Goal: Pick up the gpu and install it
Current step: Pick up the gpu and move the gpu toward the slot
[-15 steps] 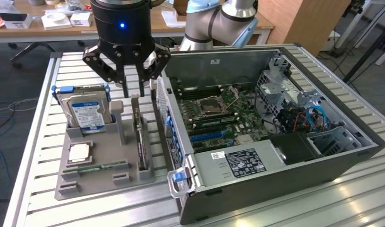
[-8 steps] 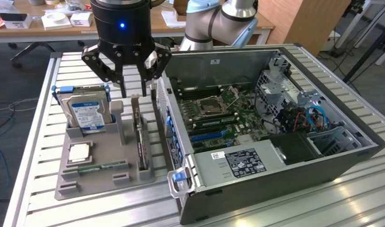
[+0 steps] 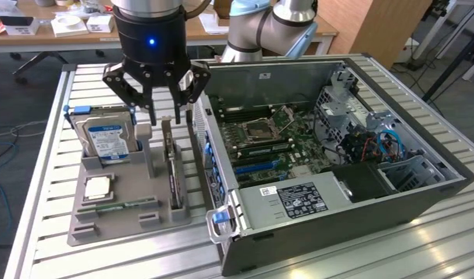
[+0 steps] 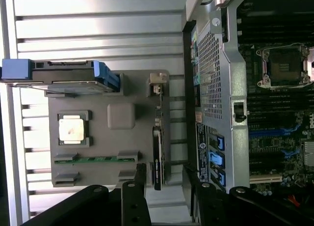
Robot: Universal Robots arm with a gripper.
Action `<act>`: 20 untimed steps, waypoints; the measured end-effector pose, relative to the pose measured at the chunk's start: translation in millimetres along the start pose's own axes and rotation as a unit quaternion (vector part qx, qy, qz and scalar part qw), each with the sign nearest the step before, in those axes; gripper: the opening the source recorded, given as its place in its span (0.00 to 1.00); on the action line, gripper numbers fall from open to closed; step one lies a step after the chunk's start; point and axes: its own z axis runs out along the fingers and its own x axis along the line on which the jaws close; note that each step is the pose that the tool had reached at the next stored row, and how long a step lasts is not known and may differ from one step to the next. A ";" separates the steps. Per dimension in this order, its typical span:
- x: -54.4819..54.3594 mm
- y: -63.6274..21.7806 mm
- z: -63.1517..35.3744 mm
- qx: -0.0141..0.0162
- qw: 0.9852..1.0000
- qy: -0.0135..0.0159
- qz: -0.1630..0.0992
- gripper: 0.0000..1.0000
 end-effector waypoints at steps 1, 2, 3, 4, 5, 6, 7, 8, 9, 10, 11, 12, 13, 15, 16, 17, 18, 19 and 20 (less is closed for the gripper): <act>0.1 -0.1 1.8 0.000 1.000 0.000 0.000 0.43; 0.1 -0.2 3.6 0.000 1.000 0.000 0.000 0.43; 0.1 -0.3 5.4 0.000 1.000 0.000 0.000 0.43; 0.2 -0.4 7.1 0.000 1.000 0.000 0.000 0.43; 0.2 -0.6 9.1 0.000 1.000 0.000 0.000 0.43; 0.2 -0.7 10.8 0.000 1.000 0.000 0.000 0.43; 0.3 -0.8 12.7 0.000 1.000 0.000 0.000 0.43; 0.3 -0.8 14.5 0.000 1.000 0.000 0.000 0.43; 0.3 -0.9 16.3 0.000 1.000 0.000 0.000 0.43; 0.4 -1.0 18.1 0.000 1.000 0.000 0.000 0.43; 0.4 -1.1 20.0 0.000 1.000 0.000 0.000 0.43; 0.5 -1.2 21.8 0.000 1.000 0.000 0.000 0.43; 0.5 -1.3 23.6 0.000 1.000 0.000 0.000 0.43; 0.6 -1.4 27.2 0.000 1.000 0.000 0.000 0.43; 0.6 -1.5 29.0 0.000 1.000 0.000 0.000 0.43; 0.6 -1.6 30.9 0.000 1.000 0.000 0.000 0.43; 0.7 -1.7 32.6 0.000 1.000 0.000 0.000 0.43; 0.7 -1.8 34.5 0.000 1.000 0.000 0.000 0.43; 0.8 -1.8 36.3 0.000 1.000 0.000 0.000 0.43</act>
